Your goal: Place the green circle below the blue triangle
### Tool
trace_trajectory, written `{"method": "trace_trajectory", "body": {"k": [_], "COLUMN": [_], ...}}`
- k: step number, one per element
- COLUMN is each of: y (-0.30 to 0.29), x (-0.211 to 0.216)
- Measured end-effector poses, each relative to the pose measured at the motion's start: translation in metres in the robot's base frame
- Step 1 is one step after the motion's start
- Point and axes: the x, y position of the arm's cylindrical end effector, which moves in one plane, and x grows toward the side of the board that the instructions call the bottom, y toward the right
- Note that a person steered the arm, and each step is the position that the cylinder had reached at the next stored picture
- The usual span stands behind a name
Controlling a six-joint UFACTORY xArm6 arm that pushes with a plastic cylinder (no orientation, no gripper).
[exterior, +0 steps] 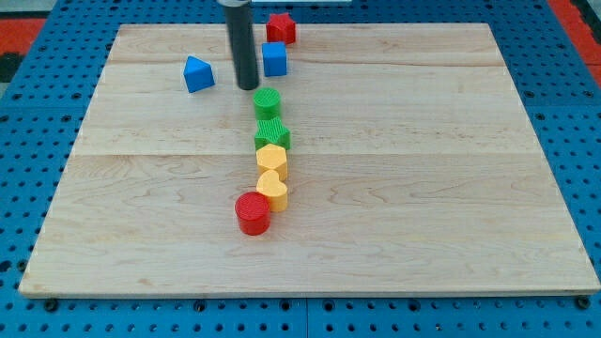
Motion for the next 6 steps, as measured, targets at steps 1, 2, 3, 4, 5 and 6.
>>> {"method": "trace_trajectory", "body": {"k": [1, 2, 3, 4, 5, 6], "y": [0.045, 0.011, -0.085, -0.075, 0.032, 0.033], "x": [0.02, 0.033, 0.039, 0.037, 0.032, 0.066]}}
